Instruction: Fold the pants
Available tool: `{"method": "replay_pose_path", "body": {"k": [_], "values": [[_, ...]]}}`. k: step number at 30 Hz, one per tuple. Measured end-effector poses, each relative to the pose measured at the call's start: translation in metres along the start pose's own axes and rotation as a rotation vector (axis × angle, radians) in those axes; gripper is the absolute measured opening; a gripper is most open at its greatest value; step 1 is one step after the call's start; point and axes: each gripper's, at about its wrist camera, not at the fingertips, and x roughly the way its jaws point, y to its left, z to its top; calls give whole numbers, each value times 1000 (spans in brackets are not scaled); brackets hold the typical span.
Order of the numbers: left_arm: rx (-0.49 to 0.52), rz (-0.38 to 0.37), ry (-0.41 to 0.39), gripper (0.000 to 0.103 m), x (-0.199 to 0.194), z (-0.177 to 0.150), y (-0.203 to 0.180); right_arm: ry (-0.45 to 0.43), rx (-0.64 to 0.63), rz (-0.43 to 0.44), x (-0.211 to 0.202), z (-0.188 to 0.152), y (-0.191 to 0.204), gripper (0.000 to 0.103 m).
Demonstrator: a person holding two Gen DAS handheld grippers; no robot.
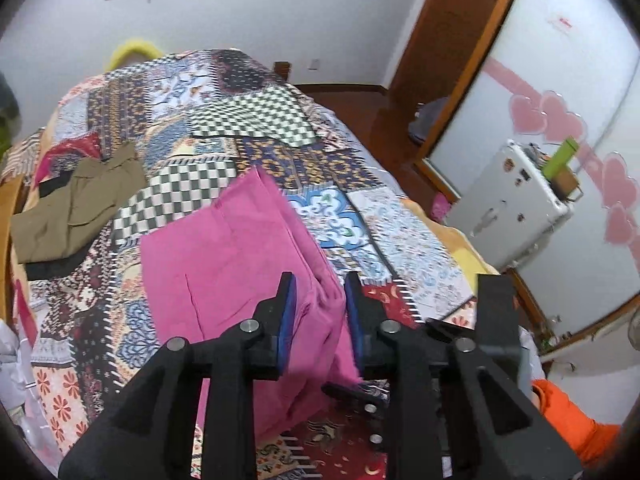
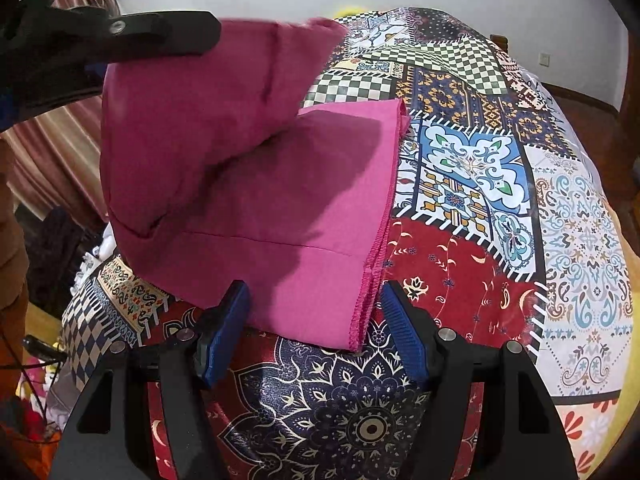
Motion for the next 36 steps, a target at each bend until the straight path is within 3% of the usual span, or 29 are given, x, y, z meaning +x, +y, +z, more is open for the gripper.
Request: {"method": "replay_pose_path", "body": {"k": [1,3,6,10,16,21,26,29,32,36], "values": [[4,4,-7,33,-2,0,-1,-1,2,0,0,0,0,66],[15,37,-38,49,-7,2,-1,-2,6,-1,0,0,0,66],[18,105,-73,60,-10,6,8,-5,14,-1,-1,0,-2,66],[11,201,-68,67,1,14,37,-6,26,4,-1,0,-3,66],[11,344,3,70,34,29,88,1,43,-5,-5,1,-7,65],[-19,366,86,77,72,41,127,-8,55,-40,-15,0,-11,65],[-71,397,168,78,118,45,154,-34,52,-133,-26,0,-19,65],[-90,404,274,85,152,34,172,-36,79,-154,-31,0,-27,65],[-139,374,256,98,151,24,187,-39,95,-173,-34,0,-34,65],[-177,351,236,100,130,6,200,-32,123,-188,-33,-2,-42,65]]}}
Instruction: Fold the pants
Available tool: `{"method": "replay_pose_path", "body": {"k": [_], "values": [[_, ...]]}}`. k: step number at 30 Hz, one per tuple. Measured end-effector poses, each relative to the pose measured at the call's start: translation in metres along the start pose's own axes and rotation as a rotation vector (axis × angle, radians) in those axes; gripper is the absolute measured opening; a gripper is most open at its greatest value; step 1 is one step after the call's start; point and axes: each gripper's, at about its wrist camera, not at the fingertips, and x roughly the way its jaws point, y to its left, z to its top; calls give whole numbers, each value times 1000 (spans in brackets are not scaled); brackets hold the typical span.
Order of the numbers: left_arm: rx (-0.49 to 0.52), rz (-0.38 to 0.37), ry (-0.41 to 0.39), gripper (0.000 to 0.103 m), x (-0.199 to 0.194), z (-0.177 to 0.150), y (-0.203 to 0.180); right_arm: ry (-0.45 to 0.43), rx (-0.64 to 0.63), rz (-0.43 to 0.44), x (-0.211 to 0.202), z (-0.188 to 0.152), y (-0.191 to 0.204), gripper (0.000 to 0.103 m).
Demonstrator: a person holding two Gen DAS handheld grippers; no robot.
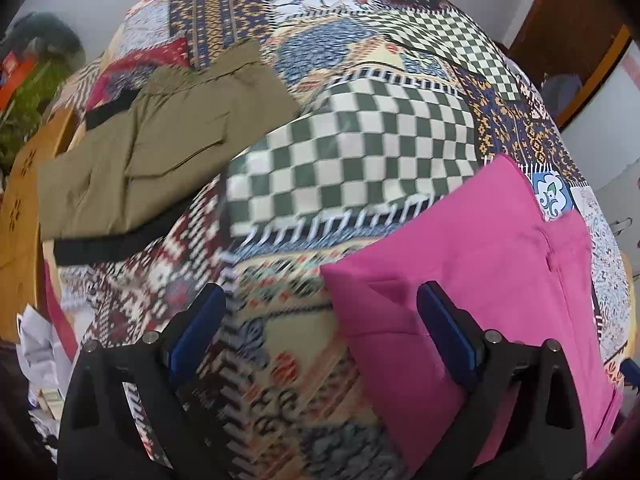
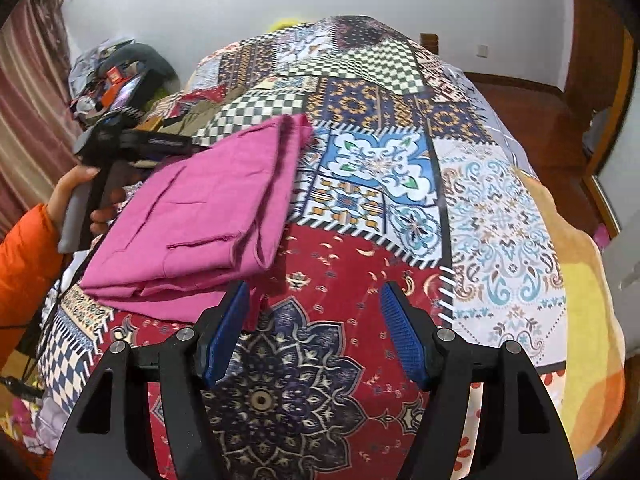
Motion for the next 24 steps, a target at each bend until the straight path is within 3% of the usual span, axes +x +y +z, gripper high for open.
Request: {"method": "replay_pose_path", "body": {"k": [9,16,21,23,24], "values": [[-16,61,-23,103,-45,-60,41,-18,1,-11,-10,-2,1,65],[48,87,-44,103,-75,-114,31,-62,-26,-16,-24,2,12,65],[62,94,-86,103,-91,-132,21,-68,-39,9,-25,5,22,65],[60,106,-113,97,-100,-133,19,-67,-47,32,-22,6,28,65],[59,93,-136,86,-108,-132,18,-66,-55,44,-19,7,32,65]]}}
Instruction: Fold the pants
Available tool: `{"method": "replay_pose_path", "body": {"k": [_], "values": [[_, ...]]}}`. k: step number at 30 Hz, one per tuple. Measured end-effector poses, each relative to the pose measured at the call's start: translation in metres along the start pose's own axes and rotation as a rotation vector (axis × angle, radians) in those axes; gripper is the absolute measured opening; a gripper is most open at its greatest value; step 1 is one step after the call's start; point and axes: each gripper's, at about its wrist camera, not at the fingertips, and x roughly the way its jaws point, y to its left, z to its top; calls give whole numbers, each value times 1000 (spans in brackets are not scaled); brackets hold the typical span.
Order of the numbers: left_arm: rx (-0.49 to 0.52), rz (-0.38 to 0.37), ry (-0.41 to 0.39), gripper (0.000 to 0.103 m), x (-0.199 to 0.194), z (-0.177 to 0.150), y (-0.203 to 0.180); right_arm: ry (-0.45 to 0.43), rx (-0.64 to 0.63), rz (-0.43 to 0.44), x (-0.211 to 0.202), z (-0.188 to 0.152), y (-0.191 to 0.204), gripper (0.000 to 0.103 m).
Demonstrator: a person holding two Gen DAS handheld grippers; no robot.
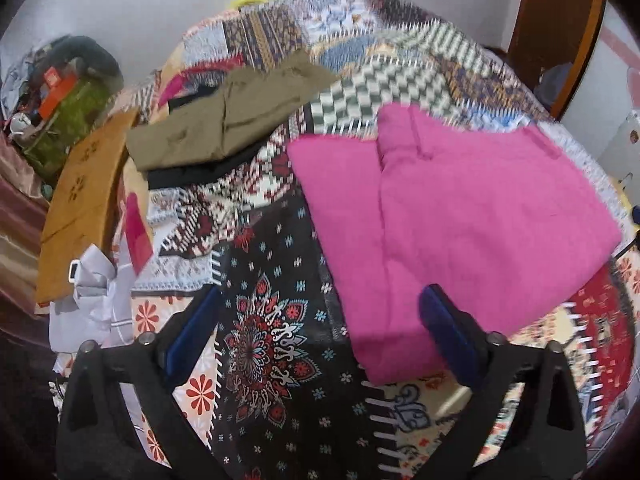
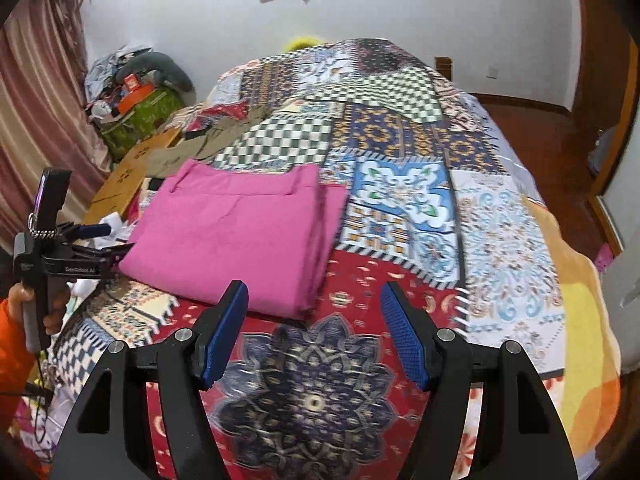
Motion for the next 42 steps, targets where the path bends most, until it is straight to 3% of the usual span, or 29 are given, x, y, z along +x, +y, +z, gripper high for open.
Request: {"method": "replay_pose_path", "body": {"k": [5,6,8,10,13,17,20,23,27,33,34,42], "values": [[-1,-87,-64,46,-23,11,-10,-14,-34,33,9,6,16,63],[3,-120,-64,37,-24,13,-13,-18,-37,48,10,8,19,60],[9,-159,-56,33,-24,13,-19,-19,-47,73,14,11,24,47],[24,-171,-37,33,-16,10,-27,-15,-57,92,19,12,30,41],[27,-153,9,33,3,-1,-30,23,-77,116,33,12,36,40],[9,-124,8,34,6,-11,-21,81,-114,77,52,0,35,40],[-3,-120,14,34,5,-18,-8,76,-101,83,48,-2,27,40],[-7,-53,32,34,6,-25,5,77,-75,84,43,-4,18,39],[-41,-28,44,34,5,-27,21,88,-54,76,37,-9,9,39],[-57,-41,-22,36,-13,-7,28,94,-45,51,26,-2,2,41],[-54,-51,-35,37,-17,-1,27,86,-43,50,23,1,1,41],[1,-88,-118,84,-20,38,3,51,-6,32,34,27,-11,53]]}}
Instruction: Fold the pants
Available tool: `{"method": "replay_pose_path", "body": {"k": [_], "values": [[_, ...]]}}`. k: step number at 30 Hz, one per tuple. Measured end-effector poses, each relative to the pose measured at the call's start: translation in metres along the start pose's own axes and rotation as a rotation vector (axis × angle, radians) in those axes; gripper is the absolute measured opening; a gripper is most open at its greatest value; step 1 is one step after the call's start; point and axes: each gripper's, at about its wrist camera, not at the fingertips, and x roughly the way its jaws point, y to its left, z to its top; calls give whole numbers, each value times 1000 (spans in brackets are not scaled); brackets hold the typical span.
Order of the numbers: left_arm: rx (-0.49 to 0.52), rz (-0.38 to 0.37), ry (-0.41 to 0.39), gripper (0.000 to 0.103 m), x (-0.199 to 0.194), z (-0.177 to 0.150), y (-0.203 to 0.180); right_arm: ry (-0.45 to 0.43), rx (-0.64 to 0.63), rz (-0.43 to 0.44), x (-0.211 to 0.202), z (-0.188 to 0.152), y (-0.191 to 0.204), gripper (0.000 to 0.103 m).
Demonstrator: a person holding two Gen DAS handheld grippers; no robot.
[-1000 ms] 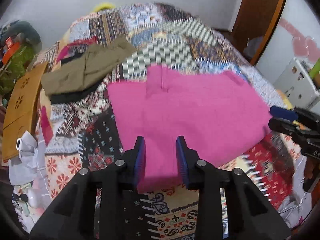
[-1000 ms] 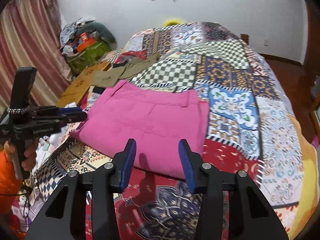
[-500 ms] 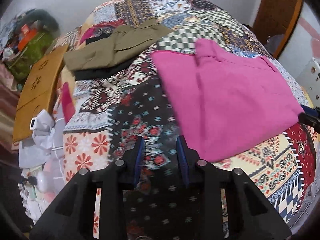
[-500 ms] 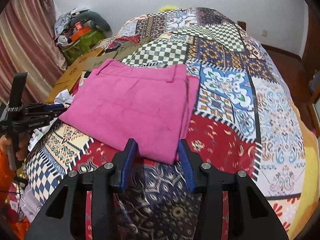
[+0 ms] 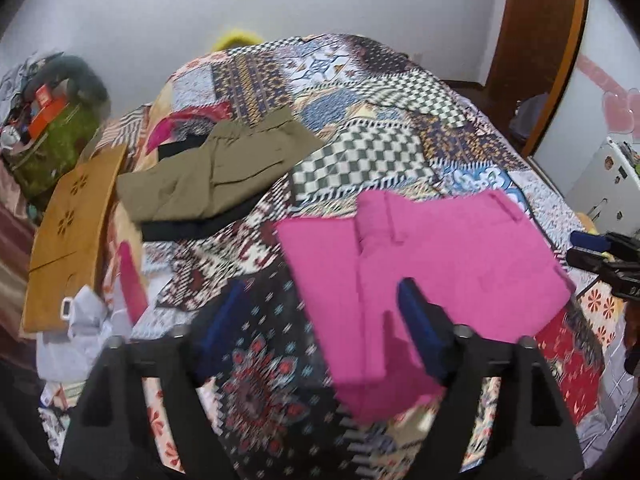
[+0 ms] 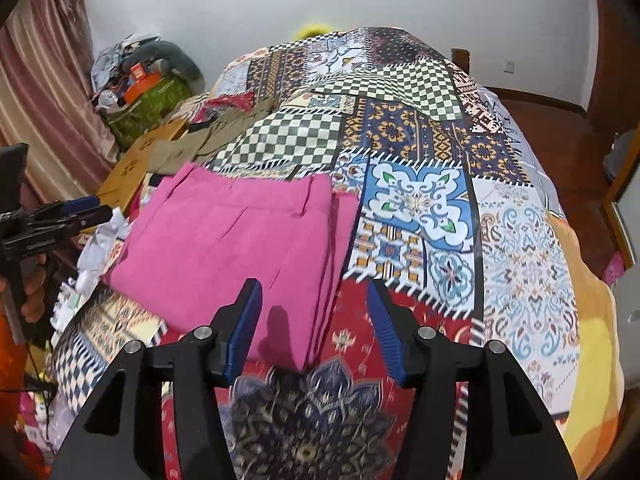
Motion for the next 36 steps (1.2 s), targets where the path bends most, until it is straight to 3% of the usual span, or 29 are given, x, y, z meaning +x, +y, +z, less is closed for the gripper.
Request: {"method": "replay_pose_path", "body": {"k": [2,9,15,16,18,21,24,31,36], "values": [[1,-23,17,84,13,5,-4,12,17,8,8,5,-4,60],[-76,-66,130,86,63,1,1,78,74,69,40,10,-13,61],[-145,-126,132,87,74,2,9,95,86,118,55,12,-18,61],[-153,-143,132,85,75,3,10,94,89,124,56,14,-19,61],[-164,-213,132,61,76,4,9,91,101,137,59,15,-20,60],[-157,-223,121,49,74,7,4,86,102,144,63,17,-20,55],[-145,-226,115,35,72,11,-2,85,94,159,64,20,-18,42],[-124,-175,87,14,62,19,-8,46,85,132,61,29,-13,15],[-93,-144,42,11,46,25,-8,-18,52,119,45,41,-4,12]]}}
